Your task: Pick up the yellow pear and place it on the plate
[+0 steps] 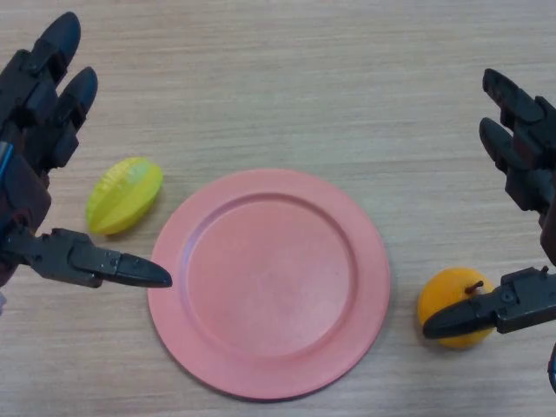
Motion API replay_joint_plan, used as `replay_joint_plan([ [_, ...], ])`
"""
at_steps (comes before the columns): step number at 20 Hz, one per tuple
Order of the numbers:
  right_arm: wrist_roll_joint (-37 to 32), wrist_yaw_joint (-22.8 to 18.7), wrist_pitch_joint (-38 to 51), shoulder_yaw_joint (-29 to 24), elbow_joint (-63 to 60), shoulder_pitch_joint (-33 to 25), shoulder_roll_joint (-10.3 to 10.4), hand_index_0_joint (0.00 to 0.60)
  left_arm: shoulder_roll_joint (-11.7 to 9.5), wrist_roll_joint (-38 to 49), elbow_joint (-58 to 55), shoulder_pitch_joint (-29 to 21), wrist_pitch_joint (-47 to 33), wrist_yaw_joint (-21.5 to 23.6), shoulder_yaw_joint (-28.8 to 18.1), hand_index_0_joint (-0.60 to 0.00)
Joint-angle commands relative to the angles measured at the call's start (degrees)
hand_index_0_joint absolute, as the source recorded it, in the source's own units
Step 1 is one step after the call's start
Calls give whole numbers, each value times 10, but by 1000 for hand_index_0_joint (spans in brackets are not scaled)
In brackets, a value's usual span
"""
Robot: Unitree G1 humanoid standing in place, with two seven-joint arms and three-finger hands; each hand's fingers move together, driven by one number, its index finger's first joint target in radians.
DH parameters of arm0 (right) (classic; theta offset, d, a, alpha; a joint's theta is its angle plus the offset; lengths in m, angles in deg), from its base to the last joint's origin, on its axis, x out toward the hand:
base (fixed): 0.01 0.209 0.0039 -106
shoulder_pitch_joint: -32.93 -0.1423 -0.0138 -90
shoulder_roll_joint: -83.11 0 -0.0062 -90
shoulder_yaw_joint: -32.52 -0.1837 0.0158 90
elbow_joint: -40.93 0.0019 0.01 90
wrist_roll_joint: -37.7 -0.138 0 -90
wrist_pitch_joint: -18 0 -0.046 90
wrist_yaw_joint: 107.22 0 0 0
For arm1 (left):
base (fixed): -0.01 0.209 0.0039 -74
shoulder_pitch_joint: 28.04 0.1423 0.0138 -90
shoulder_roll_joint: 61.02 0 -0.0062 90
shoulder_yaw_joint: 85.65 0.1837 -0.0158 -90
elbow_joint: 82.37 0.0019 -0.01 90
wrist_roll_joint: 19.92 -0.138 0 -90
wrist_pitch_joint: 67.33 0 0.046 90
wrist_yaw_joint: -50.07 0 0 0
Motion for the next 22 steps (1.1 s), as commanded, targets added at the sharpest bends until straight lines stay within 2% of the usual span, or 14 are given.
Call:
replay_joint_plan([
  [1, 3, -9, 66, -25, 32, -12, -6, 0, -15, -1, -28, -13, -54, 4, -38, 0],
  [10, 16, -5, 73, -28, 27, -13, -7, 0, -18, 5, -20, -17, -58, 4, -40, 0],
  [13, -14, 11, 91, -70, 9, -3, -11, 0, -15, -10, -21, -14, -58, 0, -29, 0],
  [16, -52, 27, 116, -103, -23, 26, -7, 0, -9, -20, -19, -10, -50, 2, -24, 0],
  [19, -86, 60, 182, -131, -67, 59, 0, 0, -9, -21, -23, -11, -45, 7, -26, 0],
  [20, -88, 61, 188, -132, -71, 61, 1, 49, -9, -20, -23, -11, -44, 7, -26, 0],
  [21, -91, 58, 196, -133, -79, 64, 4, 199, -8, -20, -24, -10, -43, 8, -26, 0],
  [22, -86, 54, 212, -130, -93, 68, 6, 199, -7, -20, -26, -8, -41, 9, -25, 0],
])
